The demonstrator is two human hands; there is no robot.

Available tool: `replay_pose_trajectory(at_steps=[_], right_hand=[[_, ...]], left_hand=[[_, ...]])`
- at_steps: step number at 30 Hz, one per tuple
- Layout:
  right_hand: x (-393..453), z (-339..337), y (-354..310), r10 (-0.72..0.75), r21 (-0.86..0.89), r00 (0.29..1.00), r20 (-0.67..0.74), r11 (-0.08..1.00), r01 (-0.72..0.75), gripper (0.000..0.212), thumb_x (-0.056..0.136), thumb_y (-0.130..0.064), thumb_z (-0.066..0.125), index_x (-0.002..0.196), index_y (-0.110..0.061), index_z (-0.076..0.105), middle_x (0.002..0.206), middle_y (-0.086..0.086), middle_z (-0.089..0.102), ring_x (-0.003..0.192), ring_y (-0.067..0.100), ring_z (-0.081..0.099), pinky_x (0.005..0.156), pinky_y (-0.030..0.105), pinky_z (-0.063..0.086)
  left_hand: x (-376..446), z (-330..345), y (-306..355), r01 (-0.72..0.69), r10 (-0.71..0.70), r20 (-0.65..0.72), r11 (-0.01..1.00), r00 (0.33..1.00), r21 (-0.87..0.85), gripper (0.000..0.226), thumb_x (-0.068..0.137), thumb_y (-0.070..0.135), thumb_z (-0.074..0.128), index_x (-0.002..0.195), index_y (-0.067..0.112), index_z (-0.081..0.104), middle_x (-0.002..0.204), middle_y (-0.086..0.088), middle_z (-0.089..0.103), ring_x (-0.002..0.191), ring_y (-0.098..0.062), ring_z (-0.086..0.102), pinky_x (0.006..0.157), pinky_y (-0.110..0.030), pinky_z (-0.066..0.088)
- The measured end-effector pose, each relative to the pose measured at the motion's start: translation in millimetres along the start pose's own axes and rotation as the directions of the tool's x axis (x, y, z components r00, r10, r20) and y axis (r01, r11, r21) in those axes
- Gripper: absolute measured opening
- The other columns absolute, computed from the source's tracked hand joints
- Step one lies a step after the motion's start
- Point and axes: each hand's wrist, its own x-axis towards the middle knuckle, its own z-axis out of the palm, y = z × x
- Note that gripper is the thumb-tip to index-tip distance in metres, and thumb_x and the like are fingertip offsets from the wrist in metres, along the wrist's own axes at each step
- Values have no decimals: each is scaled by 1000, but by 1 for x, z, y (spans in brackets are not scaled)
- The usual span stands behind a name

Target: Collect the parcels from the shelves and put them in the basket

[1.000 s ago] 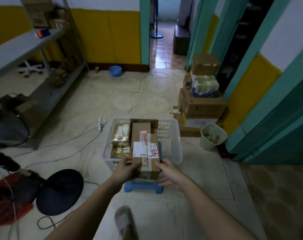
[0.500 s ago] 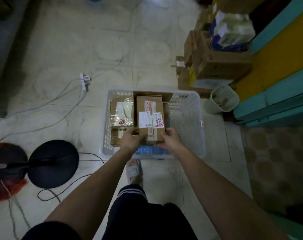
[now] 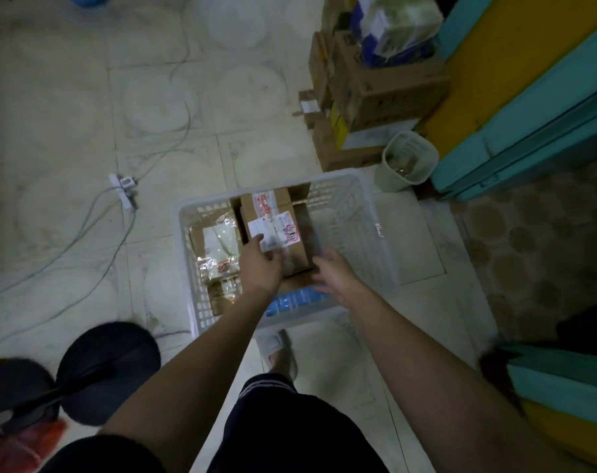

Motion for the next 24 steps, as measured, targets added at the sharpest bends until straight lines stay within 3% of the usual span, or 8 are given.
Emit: replay_pose_trajectory(at_steps=[1, 3, 7, 13, 15, 18, 22, 24], right_hand=[[-11, -11, 0, -18, -1, 999, -40, 1000, 18, 28, 102, -17, 47, 130, -18, 48, 95, 1, 59, 75, 14, 56, 59, 28, 45], [-31, -38, 2, -86, -14, 991, -103, 996, 85, 23, 101, -13, 47, 122, -17, 53, 87, 2, 56, 70, 16, 54, 62, 30, 45], [-90, -103, 22, -199, -46, 947, -254, 980, 193, 12, 100, -14, 49, 106, -20, 58, 90, 6, 61, 70, 18, 55, 59, 26, 41], [-204, -207, 117, -248, -101, 836, -489, 968, 229, 15, 99, -29, 50, 89, -24, 59, 91, -1, 59, 83, 17, 56, 66, 25, 39], [-250, -235, 164, -242, -78, 784, -571, 967, 242, 17, 99, -30, 51, 92, -21, 63, 92, -2, 62, 88, 18, 58, 75, 28, 43], [-327, -270, 237, -201, -55, 684, -701, 972, 229, 28, 100, -34, 50, 106, -13, 68, 106, 2, 67, 99, 17, 59, 82, 27, 40], [-429, -302, 337, -124, 19, 560, -819, 970, 243, 32, 101, -37, 49, 89, -14, 68, 100, 4, 69, 98, 20, 62, 83, 31, 45], [-485, -309, 384, -76, 50, 484, -872, 969, 242, 31, 101, -38, 49, 88, -15, 65, 100, 5, 68, 98, 19, 61, 86, 33, 47]], left_hand=[[-4, 5, 13, -71, 72, -4, 993, 997, 91, 45, 95, 11, 61, 139, 9, 51, 134, -8, 57, 122, -27, 57, 97, -33, 47], [-10, 23, 38, -211, 179, 140, 942, 974, 262, 44, 93, 16, 59, 137, 10, 55, 135, -13, 60, 124, -31, 56, 100, -36, 45], [-49, 82, 91, -391, 121, 503, 789, 856, 474, 52, 98, 36, 53, 144, 12, 48, 146, -15, 53, 133, -34, 50, 109, -35, 40], [-175, 174, 129, -702, 152, 746, 497, 649, 510, 64, 98, 55, 43, 150, 19, 41, 154, -11, 44, 139, -33, 42, 115, -39, 34], [-230, 204, 132, -783, 155, 804, 389, 574, 485, 65, 96, 58, 42, 150, 21, 42, 155, -8, 42, 141, -31, 41, 116, -38, 32], [-330, 243, 131, -903, 149, 903, 230, 402, 364, 66, 96, 59, 41, 150, 20, 43, 156, -6, 41, 141, -28, 40, 117, -35, 31], [-485, 292, 114, -995, 120, 990, 71, 80, 72, 50, 99, 49, 42, 125, 13, 65, 135, -9, 62, 121, -26, 58, 93, -25, 44], [-563, 315, 96, -1000, 112, 993, -5, -31, -31, 45, 101, 44, 46, 127, 12, 65, 136, -10, 63, 123, -27, 58, 95, -27, 46]])
